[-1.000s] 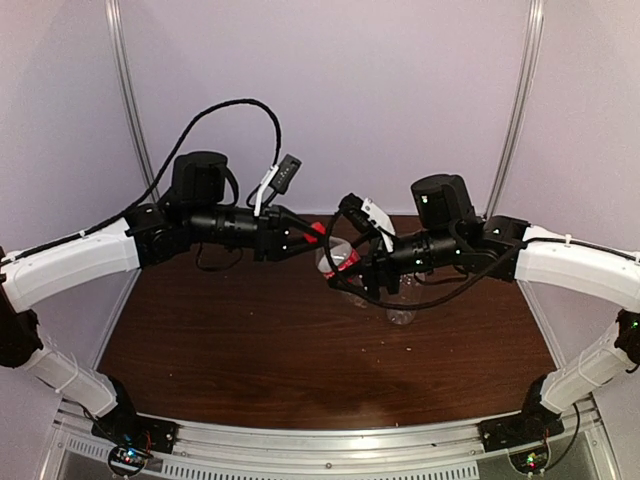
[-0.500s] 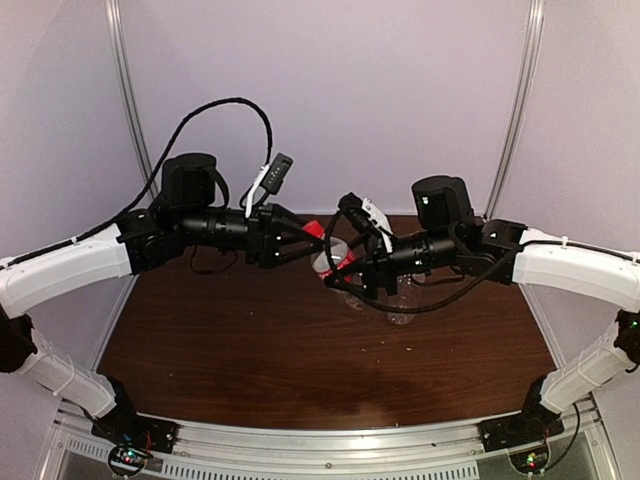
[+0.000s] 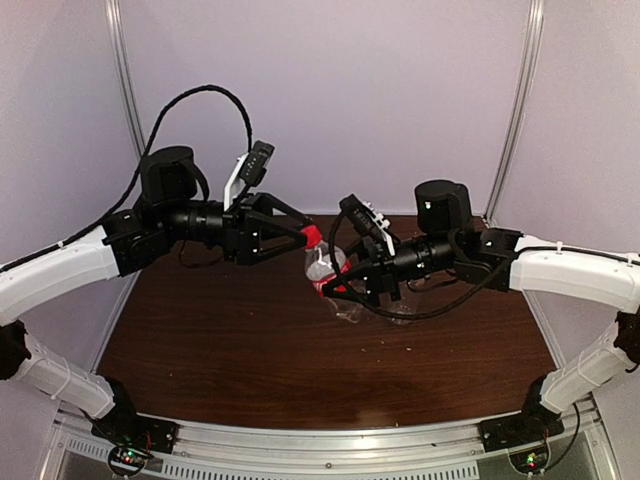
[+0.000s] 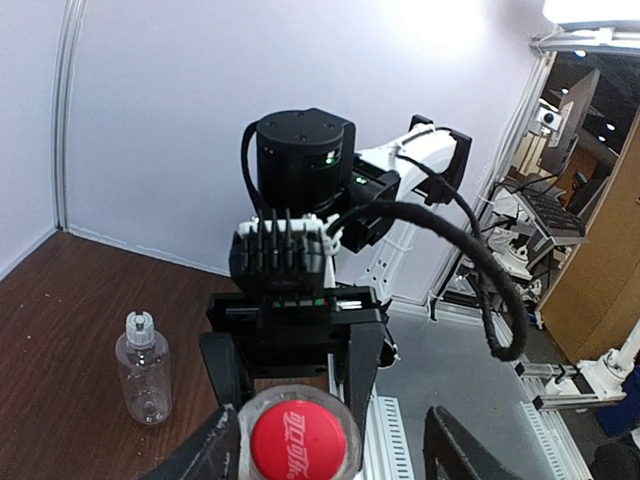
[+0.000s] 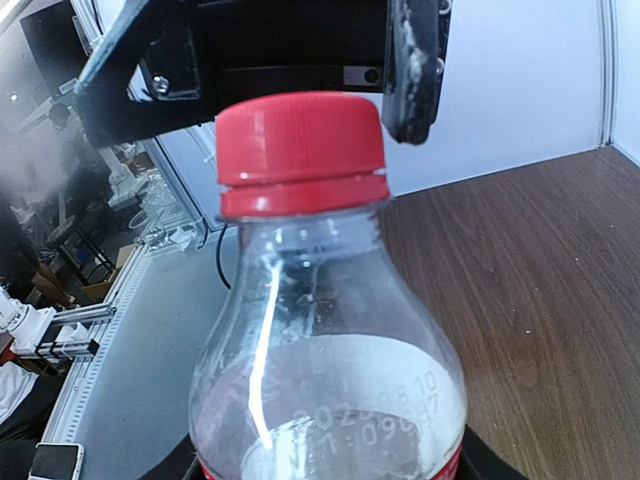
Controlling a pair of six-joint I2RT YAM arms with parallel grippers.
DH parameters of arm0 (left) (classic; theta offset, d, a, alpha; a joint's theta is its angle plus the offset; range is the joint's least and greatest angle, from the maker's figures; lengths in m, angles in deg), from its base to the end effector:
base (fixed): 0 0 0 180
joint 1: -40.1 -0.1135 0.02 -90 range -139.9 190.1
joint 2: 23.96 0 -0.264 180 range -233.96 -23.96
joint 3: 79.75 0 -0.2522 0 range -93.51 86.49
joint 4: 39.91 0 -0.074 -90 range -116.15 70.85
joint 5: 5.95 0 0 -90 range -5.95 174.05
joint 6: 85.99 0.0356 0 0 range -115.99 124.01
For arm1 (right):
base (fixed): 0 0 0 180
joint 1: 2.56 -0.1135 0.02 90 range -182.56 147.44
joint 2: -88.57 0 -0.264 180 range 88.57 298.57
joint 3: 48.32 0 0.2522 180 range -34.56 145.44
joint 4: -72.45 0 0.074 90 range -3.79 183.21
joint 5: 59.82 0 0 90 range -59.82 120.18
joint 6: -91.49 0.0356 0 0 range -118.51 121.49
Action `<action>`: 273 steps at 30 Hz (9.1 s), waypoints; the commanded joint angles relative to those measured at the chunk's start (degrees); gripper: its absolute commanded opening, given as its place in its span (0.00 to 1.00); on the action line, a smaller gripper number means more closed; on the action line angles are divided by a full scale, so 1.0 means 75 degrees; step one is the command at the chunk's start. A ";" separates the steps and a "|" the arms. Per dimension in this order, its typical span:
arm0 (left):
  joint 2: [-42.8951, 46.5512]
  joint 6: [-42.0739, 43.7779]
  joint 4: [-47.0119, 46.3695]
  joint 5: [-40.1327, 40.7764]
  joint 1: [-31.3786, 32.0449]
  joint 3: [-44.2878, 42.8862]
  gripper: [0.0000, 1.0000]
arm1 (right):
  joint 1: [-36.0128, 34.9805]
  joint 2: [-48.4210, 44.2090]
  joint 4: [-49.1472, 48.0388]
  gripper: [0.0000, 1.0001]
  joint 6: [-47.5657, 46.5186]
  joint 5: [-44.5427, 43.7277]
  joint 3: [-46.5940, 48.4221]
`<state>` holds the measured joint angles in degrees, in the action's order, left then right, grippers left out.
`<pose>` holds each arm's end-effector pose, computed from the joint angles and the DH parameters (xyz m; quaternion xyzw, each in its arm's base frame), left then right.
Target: Unscrew the bottle caps
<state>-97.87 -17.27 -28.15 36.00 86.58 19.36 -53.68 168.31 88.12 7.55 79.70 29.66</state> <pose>0.1837 -0.2319 0.3897 0.4156 0.5959 -0.5935 0.3463 0.1783 0.2643 0.3364 -0.5094 0.5811 0.5536 0.3103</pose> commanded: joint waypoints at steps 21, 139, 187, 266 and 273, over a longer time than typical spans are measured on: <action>-0.0224 -0.0537 -0.0652 0.0671 -0.0042 0.0068 0.00 | -0.0005 0.0032 -0.0117 0.33 0.0121 -0.0792 -0.0032; 0.0466 0.0808 0.1819 0.1293 0.0026 -0.1193 0.90 | -0.0037 0.0060 -0.0465 0.27 -0.0230 -0.0238 -0.0027; -0.0003 -0.0903 0.1176 0.3370 0.0336 -0.0954 0.04 | -0.0014 0.0338 0.0006 0.24 -0.0001 -0.2665 0.0403; -0.0140 0.0829 0.1342 0.0831 0.0190 -0.1034 0.30 | 0.0103 0.0306 -0.0900 0.28 0.0507 0.0262 0.0285; 0.0086 -0.1258 0.1356 0.4675 0.0780 -0.0871 0.21 | 0.0138 0.0324 -0.0044 0.27 0.0089 -0.2381 0.0472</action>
<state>-98.72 -16.22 -16.63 51.80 88.79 12.50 -52.89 171.31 83.66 9.54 76.72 31.22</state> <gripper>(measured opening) 0.304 0.525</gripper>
